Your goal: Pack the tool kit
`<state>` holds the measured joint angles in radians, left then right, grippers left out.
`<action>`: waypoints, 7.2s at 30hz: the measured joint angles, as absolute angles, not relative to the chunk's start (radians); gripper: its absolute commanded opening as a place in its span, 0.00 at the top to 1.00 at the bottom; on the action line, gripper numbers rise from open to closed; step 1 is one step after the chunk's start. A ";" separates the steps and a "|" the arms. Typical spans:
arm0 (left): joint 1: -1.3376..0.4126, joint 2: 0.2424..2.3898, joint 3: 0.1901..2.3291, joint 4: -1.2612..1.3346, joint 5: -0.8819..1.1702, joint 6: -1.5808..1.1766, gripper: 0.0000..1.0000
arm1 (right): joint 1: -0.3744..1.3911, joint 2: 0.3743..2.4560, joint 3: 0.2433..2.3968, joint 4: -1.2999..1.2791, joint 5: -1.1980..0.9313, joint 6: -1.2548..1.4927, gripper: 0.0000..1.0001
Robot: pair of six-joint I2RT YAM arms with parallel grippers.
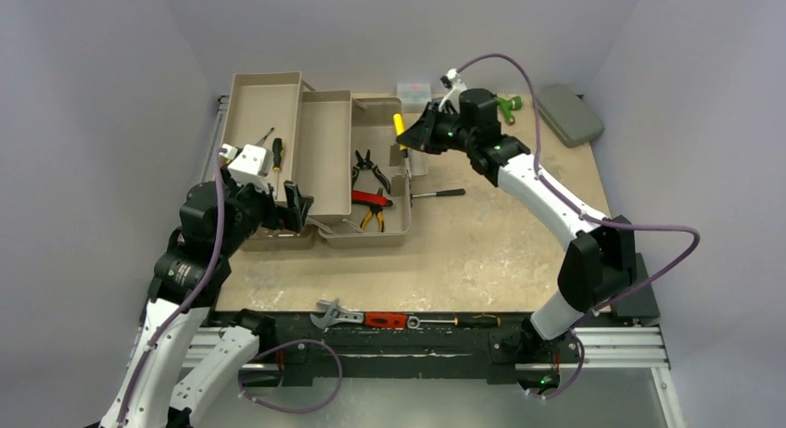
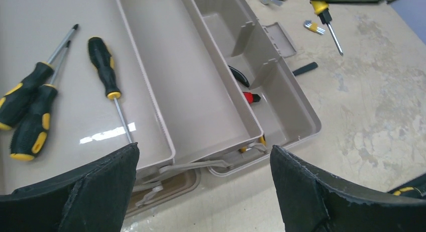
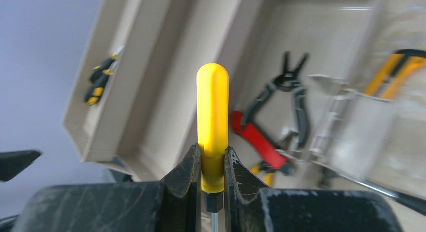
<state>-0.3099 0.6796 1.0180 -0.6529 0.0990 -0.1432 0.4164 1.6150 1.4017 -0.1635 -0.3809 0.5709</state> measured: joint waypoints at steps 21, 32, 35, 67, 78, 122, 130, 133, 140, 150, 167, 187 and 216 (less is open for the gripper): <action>-0.310 0.593 0.968 -0.615 -0.149 -0.198 0.01 | 0.787 1.750 1.456 0.050 -0.056 0.834 1.00; -0.310 0.614 0.968 -0.616 -0.123 -0.197 0.01 | 0.900 1.954 1.682 -0.051 -0.026 0.794 0.36; -0.310 0.614 0.968 -0.616 -0.118 -0.197 0.01 | 0.897 1.960 1.713 -0.088 0.000 0.766 0.22; -0.521 0.905 1.067 -0.662 0.120 -0.183 0.07 | 0.594 1.448 1.222 -0.404 0.227 0.394 0.25; -0.763 1.304 1.300 -0.722 -0.012 -0.338 0.08 | 0.451 1.142 0.980 -0.399 0.411 0.507 0.20; -0.604 1.781 1.398 -0.685 -0.075 -0.530 1.00 | 0.414 1.581 1.193 -0.348 0.307 0.759 0.21; -0.582 1.721 1.329 -0.674 -0.075 -0.526 0.83 | 0.470 1.931 1.552 -0.431 0.316 0.740 0.21; -0.580 1.696 1.310 -0.672 -0.074 -0.511 0.70 | 0.488 2.016 1.622 -0.458 0.329 0.728 0.22; -0.563 1.553 1.247 -0.630 -0.072 -0.495 0.55 | 0.490 2.113 1.718 -0.479 0.348 0.662 0.23; -0.561 1.226 0.958 -0.432 -0.022 -0.506 0.42 | 0.486 2.193 1.787 -0.464 0.338 0.604 0.27; -0.561 0.973 0.807 -0.363 -0.023 -0.500 0.41 | 0.509 2.408 2.012 -0.496 0.263 0.484 0.43; -0.599 1.183 0.894 -0.415 -0.059 -0.422 0.34 | 0.491 2.053 1.528 -0.441 0.369 0.417 0.99; -0.757 1.776 1.336 -0.679 -0.213 -0.432 1.00 | 0.492 1.362 1.140 -0.348 0.434 0.435 1.00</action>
<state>-0.7574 1.7756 1.3365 -0.6792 -0.2127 -0.4320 0.4915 1.3621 1.1397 -0.3485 0.4335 0.4347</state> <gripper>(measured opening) 0.056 0.279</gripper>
